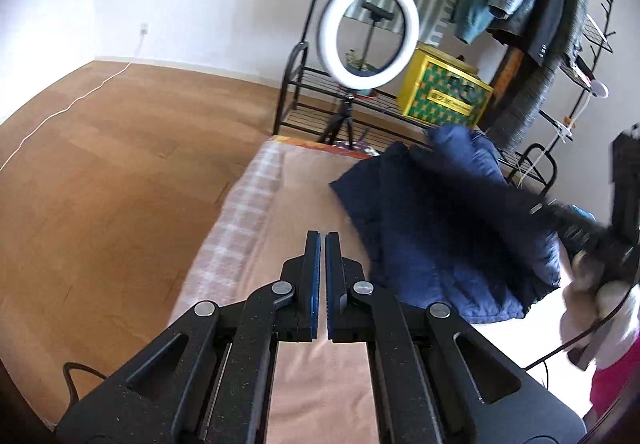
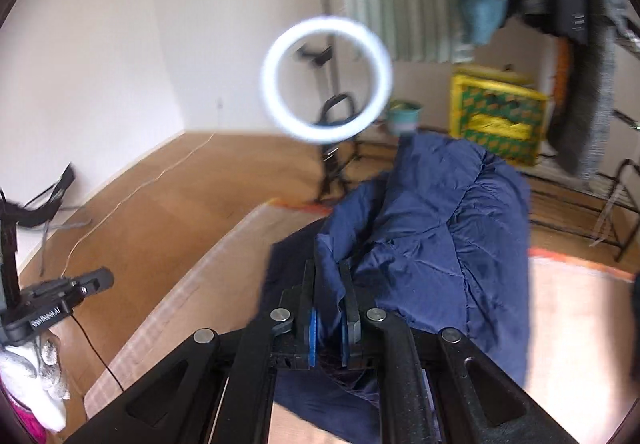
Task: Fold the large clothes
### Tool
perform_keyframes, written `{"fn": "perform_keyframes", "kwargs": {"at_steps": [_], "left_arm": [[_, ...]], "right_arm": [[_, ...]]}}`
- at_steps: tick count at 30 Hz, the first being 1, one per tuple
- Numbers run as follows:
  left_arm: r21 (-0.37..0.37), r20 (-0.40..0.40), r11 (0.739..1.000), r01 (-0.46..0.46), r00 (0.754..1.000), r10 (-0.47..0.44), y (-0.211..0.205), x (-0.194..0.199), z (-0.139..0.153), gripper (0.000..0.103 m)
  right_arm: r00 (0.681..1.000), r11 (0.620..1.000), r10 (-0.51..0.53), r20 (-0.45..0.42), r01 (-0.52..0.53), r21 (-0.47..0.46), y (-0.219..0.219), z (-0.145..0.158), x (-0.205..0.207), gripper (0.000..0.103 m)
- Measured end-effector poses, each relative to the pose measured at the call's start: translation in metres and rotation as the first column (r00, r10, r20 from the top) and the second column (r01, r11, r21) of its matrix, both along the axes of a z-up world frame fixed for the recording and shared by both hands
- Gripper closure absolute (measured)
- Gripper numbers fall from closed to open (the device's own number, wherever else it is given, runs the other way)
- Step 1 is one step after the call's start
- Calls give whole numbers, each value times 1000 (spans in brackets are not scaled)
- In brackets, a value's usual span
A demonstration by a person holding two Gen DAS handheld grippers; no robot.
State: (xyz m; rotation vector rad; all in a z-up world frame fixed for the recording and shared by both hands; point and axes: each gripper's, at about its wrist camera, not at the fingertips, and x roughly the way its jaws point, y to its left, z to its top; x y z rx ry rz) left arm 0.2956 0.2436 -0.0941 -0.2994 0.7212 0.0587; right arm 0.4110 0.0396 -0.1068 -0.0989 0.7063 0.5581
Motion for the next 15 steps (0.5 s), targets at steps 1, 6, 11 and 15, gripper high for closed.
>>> {"fn": "perform_keyframes", "kwargs": {"at_steps": [1, 6, 11, 15], "left_arm": [[0, -4, 1000, -7, 1000, 7, 5, -1, -2, 103], [-1, -17, 1000, -29, 999, 29, 19, -1, -12, 103], [-3, -18, 1000, -30, 999, 29, 23, 5, -16, 103], [-16, -16, 1000, -20, 1000, 20, 19, 14, -17, 103]], "right_arm": [[999, 1000, 22, -32, -23, -10, 18, -16, 2, 98], [989, 992, 94, -116, -103, -74, 65, -74, 0, 98], [978, 983, 134, -162, -152, -101, 77, -105, -3, 98], [968, 977, 169, -185, -189, -94, 81, -114, -2, 94]]}}
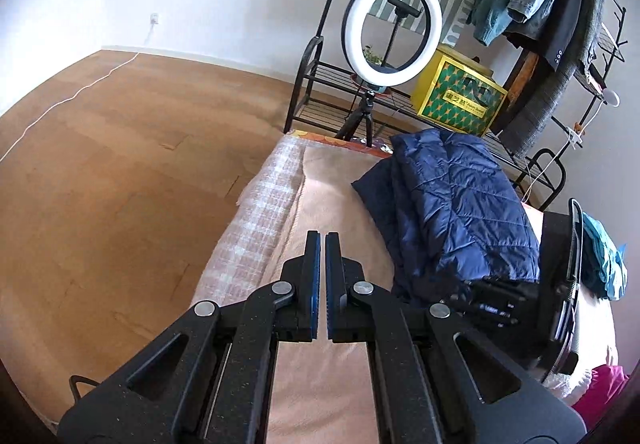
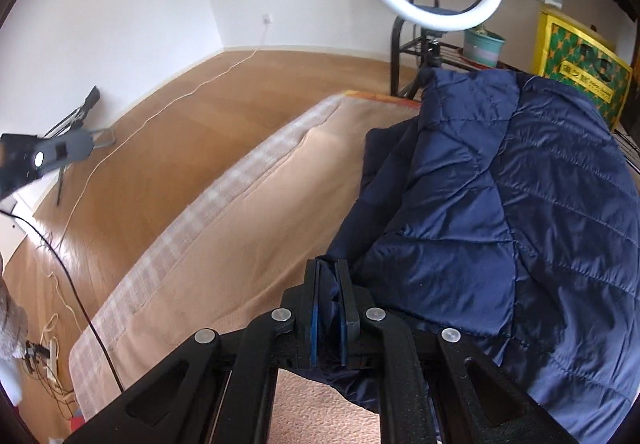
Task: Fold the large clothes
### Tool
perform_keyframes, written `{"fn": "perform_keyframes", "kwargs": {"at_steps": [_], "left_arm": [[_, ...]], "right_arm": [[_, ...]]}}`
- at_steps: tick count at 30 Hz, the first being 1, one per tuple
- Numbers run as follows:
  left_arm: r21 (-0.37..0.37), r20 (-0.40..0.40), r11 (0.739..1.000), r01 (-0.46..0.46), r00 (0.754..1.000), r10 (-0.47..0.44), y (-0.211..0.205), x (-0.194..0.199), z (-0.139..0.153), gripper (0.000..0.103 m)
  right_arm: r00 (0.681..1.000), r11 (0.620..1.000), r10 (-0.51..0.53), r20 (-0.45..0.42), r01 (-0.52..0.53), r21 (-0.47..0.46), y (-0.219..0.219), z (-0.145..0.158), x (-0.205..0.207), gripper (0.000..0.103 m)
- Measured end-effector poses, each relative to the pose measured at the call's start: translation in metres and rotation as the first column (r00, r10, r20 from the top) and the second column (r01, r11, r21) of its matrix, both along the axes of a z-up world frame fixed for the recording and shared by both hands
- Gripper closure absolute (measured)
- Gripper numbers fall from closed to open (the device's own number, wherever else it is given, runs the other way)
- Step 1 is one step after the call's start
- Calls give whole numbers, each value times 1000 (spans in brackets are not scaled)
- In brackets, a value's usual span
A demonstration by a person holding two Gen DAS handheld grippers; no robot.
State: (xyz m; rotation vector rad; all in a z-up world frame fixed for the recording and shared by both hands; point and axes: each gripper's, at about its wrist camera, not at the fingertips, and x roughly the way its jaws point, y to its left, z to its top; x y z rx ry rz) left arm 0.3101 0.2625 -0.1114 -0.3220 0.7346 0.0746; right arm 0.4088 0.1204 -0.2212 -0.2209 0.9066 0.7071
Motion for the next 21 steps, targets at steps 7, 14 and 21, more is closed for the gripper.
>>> {"fn": "perform_keyframes", "kwargs": {"at_steps": [7, 14, 21], "left_arm": [[-22, 11, 999, 40, 999, -40, -18, 16, 7, 103], [-15, 0, 983, 184, 983, -184, -81, 60, 8, 103], [43, -118, 957, 287, 953, -281, -147, 106, -33, 103]], "right_arm": [[985, 971, 168, -51, -156, 181, -35, 45, -21, 63], [997, 989, 11, 81, -23, 149, -140, 97, 1, 64], [977, 966, -211, 8, 207, 156, -228, 72, 62, 67]]}}
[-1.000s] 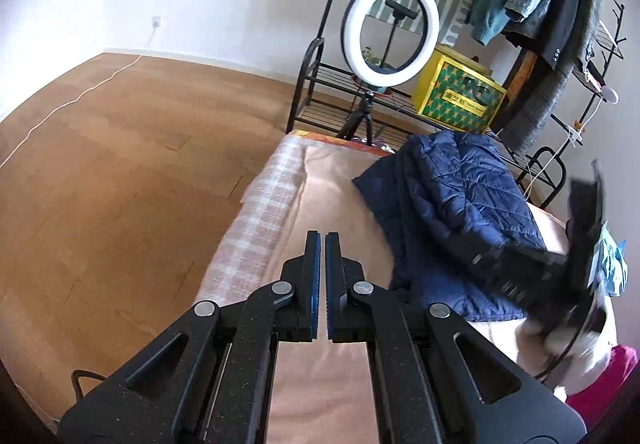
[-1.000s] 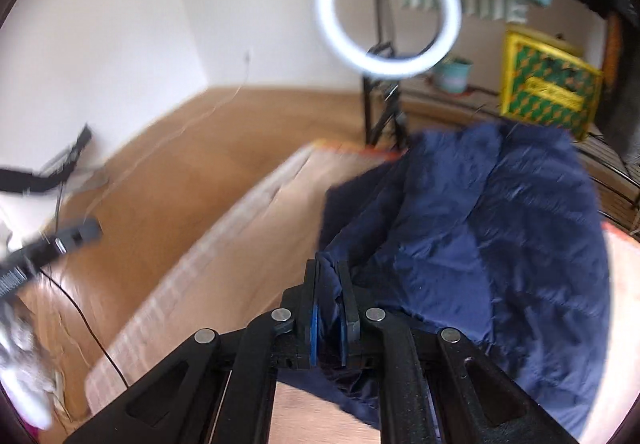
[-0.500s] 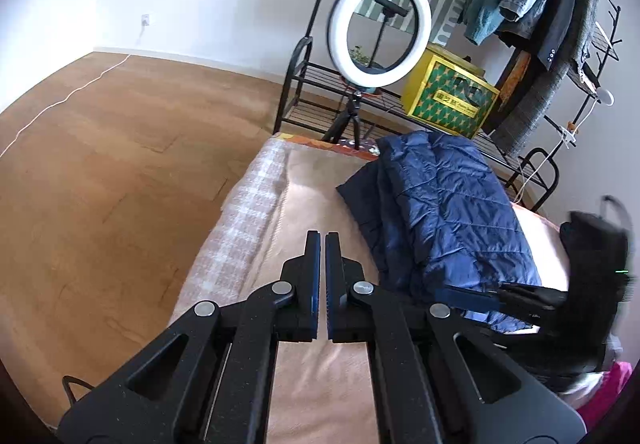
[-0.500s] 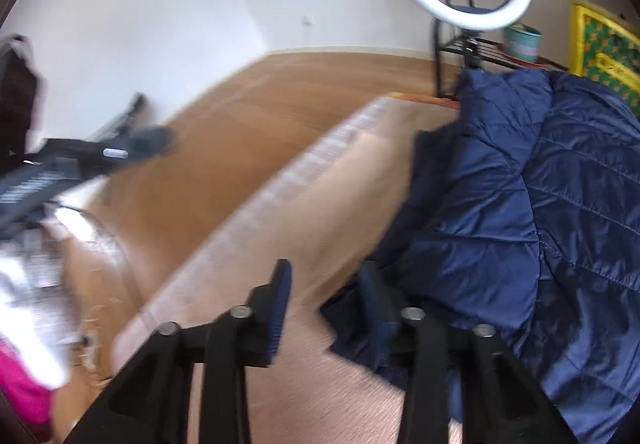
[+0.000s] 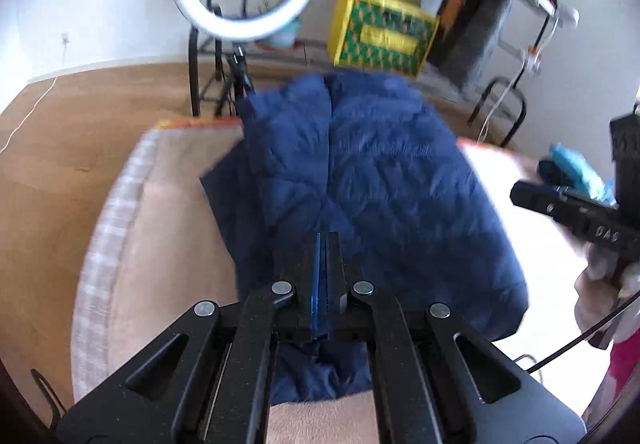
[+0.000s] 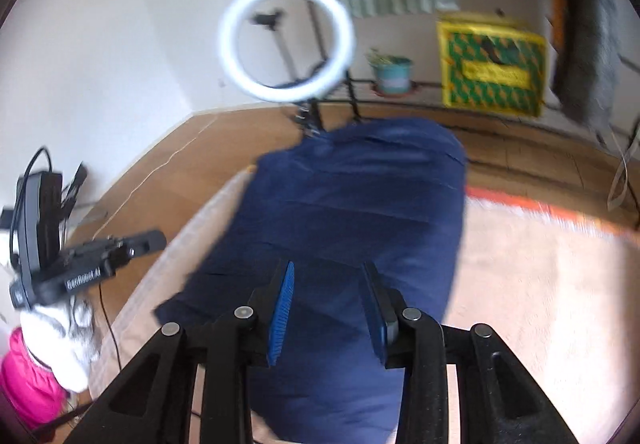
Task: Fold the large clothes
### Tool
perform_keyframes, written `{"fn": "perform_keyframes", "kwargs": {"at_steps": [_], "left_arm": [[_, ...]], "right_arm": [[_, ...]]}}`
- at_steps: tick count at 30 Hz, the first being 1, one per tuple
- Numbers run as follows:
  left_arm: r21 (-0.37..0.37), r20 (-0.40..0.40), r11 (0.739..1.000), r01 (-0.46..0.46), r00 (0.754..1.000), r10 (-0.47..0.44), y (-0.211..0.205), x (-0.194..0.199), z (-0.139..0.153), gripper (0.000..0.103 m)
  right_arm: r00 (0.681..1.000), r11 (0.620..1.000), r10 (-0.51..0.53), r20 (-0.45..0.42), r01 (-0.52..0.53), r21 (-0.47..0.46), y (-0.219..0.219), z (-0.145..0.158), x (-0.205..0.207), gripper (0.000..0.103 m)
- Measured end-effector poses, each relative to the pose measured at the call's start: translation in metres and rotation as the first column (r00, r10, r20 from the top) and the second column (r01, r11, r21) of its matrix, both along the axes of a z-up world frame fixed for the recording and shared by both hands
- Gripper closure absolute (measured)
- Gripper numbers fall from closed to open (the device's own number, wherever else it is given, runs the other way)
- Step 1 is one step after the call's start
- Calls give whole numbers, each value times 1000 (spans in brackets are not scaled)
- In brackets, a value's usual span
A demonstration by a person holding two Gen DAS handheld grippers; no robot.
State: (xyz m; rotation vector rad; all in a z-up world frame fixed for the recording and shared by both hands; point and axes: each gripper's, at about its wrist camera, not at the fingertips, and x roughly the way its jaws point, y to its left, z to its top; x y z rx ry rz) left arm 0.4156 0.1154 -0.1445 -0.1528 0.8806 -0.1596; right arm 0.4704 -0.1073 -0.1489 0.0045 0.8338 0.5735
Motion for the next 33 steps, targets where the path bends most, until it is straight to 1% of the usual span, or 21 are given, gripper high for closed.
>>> {"fn": "perform_keyframes", "kwargs": {"at_steps": [3, 5, 7, 9, 10, 11, 12, 13, 15, 17, 19, 21, 22, 24, 27, 30, 32, 33], "left_arm": [[63, -67, 998, 15, 998, -10, -8, 1, -31, 103], [77, -95, 997, 10, 995, -3, -5, -6, -51, 103], [79, -99, 997, 2, 995, 6, -3, -13, -65, 103], [93, -95, 996, 9, 995, 0, -5, -19, -74, 103], [102, -96, 995, 16, 995, -7, -7, -20, -73, 103], [104, -102, 994, 24, 995, -14, -7, -19, -71, 103], [95, -111, 995, 28, 994, -17, -5, -18, -66, 103], [74, -111, 997, 23, 994, -15, -1, -17, -59, 103], [34, -78, 999, 14, 997, -12, 8, -16, -39, 103], [25, -18, 1000, 11, 1000, -11, 14, -9, -15, 103], [34, 19, 999, 8, 1000, -9, 17, 5, 2, 103], [41, 45, 999, -1, 999, -1, 20, 25, 13, 103], [45, 48, 999, 3, 999, -6, 20, 38, 15, 103], [47, 47, 999, 2, 999, -4, 21, 60, 12, 103], [56, 38, 998, -12, 999, 10, 22, 92, -1, 103], [60, 19, 998, -3, 1000, 2, 23, 114, -18, 103], [60, 1, 998, -8, 1000, 8, 26, 125, -30, 103], [48, -12, 999, -16, 1000, 17, 29, 131, -39, 103]], "right_arm": [[999, 998, 26, -21, -28, -61, 0, -25, 6, 67], [998, 995, 52, -23, -53, -82, 4, -39, 6, 67], [997, 993, 70, -21, -72, -93, 9, -49, 5, 67], [995, 991, 75, -61, -81, -102, 13, -69, 9, 69], [995, 989, 78, -64, -86, -124, 14, -76, 6, 69], [995, 982, 88, -50, -95, -162, 18, -79, 6, 69], [994, 975, 105, -41, -111, -193, 22, -78, 5, 69], [990, 971, 129, -57, -138, -198, 21, -72, 7, 69], [987, 978, 142, -80, -153, -144, 12, -59, 12, 70], [991, 985, 127, -30, -130, -114, 2, -39, 20, 70], [993, 992, 112, 24, -110, -68, -10, -17, 35, 70], [995, 996, 77, 64, -74, -54, -13, -4, 47, 70], [995, 998, 56, 81, -52, -47, -15, 1, 58, 67], [995, 999, 31, 91, -29, -23, -12, 5, 81, 67], [994, 1000, -22, 108, 21, 5, -6, 0, 116, 66], [992, 998, -53, 118, 54, -10, 1, -9, 144, 63], [992, 998, -52, 114, 57, -39, 6, -23, 170, 57], [992, 996, -53, 111, 61, -63, 9, -29, 174, 56]]}}
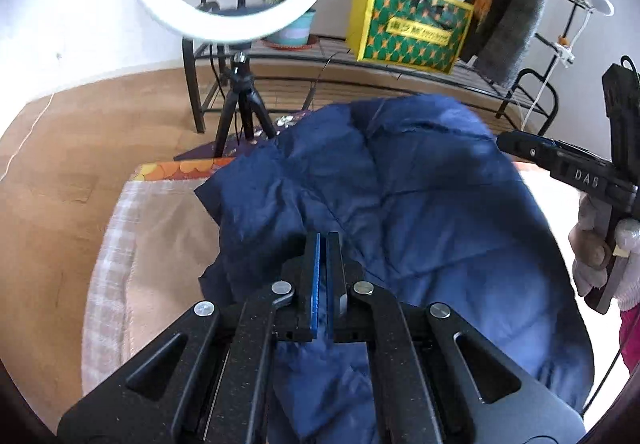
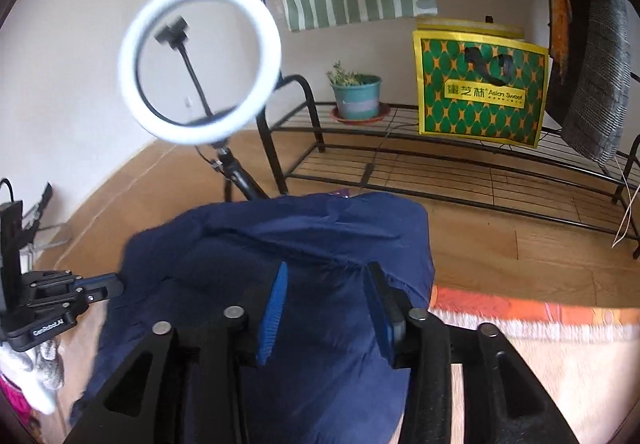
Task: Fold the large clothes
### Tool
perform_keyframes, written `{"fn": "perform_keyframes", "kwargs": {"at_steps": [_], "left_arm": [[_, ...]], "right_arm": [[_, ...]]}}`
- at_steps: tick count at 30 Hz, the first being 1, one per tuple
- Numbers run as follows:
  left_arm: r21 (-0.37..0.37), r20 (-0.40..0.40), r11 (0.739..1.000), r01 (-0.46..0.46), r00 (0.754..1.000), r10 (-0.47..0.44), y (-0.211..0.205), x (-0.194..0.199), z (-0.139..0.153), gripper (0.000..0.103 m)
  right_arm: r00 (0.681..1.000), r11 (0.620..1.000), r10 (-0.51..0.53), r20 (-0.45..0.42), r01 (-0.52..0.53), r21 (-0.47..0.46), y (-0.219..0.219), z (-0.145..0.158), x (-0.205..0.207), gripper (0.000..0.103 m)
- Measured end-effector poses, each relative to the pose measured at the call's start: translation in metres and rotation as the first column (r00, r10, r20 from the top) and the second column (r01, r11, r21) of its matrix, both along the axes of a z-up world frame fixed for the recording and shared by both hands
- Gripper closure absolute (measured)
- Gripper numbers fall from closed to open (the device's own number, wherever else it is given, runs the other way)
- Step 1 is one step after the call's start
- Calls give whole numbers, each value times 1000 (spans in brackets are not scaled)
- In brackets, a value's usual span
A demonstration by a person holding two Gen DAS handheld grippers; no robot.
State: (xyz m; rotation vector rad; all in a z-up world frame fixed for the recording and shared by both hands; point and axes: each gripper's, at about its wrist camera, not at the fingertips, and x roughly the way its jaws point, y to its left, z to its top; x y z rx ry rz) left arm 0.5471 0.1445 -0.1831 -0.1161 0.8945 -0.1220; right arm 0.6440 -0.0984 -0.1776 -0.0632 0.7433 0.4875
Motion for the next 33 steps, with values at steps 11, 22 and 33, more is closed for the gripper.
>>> {"fn": "perform_keyframes", "kwargs": {"at_steps": [11, 22, 33], "left_arm": [[-92, -76, 996, -7, 997, 0, 16, 19, -30, 101], [-547, -140, 833, -86, 990, 10, 117, -21, -9, 28], [-682, -253, 723, -113, 963, -89, 118, -19, -61, 28]], "right_arm": [[993, 990, -75, -89, 64, -124, -1, -37, 22, 53], [990, 998, -10, -138, 19, 64, -51, -1, -34, 16], [906, 946, 131, -403, 8, 324, -98, -54, -71, 14]]}}
